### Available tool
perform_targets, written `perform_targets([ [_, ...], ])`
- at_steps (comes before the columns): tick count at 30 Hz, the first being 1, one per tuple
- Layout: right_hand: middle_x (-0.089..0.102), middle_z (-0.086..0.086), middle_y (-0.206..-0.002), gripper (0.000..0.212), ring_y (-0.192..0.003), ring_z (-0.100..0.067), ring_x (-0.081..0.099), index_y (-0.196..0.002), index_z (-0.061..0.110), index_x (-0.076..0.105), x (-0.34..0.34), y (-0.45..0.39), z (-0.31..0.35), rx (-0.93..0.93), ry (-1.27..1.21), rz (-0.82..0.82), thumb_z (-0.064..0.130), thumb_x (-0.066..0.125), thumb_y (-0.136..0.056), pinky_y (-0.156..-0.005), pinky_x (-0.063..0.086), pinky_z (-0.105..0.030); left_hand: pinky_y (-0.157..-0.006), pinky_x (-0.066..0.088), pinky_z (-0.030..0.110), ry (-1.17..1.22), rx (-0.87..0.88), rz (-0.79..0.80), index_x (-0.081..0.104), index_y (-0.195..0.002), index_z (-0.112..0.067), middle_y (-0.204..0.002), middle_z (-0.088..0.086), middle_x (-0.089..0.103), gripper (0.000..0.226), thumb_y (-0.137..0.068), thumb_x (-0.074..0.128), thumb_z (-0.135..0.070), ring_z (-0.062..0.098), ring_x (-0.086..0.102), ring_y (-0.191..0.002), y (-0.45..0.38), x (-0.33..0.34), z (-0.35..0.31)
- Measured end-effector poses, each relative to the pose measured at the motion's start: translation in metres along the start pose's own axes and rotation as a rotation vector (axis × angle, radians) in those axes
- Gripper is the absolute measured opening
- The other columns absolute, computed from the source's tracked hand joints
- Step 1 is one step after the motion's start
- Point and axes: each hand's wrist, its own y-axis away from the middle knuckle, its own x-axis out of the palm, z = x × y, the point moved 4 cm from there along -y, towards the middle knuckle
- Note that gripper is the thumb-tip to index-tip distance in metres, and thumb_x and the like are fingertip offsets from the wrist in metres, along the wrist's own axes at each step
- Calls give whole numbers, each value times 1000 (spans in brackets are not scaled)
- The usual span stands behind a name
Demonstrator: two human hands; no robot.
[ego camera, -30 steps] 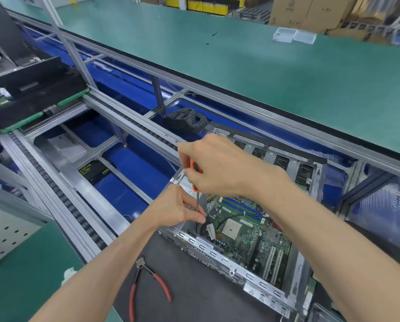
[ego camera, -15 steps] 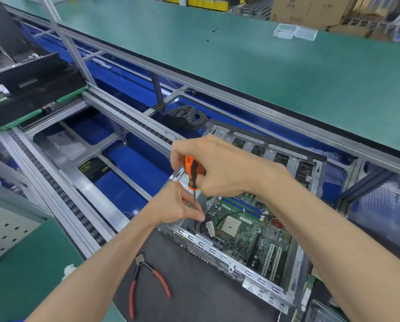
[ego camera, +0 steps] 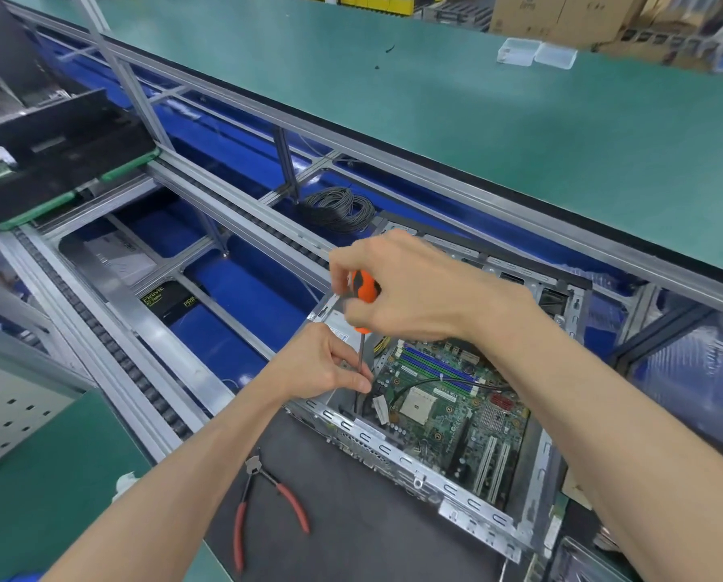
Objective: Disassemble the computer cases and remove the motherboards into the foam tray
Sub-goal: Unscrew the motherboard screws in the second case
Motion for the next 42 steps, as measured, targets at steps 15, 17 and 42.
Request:
perform_targets([
  [15, 38, 6, -73, 36, -67, -19, 40, -87, 25, 46, 1, -2, 3, 91, 289, -53, 61, 48, -94, -55, 25, -32, -53, 32, 28, -41, -17, -4, 77, -66, -45, -49, -1, 57, 11, -67, 87, -41, 6, 40, -50, -2, 1, -1],
  [17, 34, 4, -71, 28, -73, -27, 42, -88, 23, 49, 4, -6, 8, 44, 355, -91, 50, 47, -99, -53, 25, -32, -52, 31, 26, -42, -24, -4, 76, -65, -45, -45, -9, 53, 13, -66, 88, -40, 5, 40, -48, -2, 2, -1],
  [42, 42, 7, -67, 15, -75, -25, 51, -88, 27, 52, 6, -3, 6, -14, 309, -104, 38, 49, -97, -63, 32, -33, -48, 25, 16, -57, -30, 5, 78, -69, -38, -41, -11, 43, 12, -67, 90, -37, 6, 33, -44, -1, 2, -2],
])
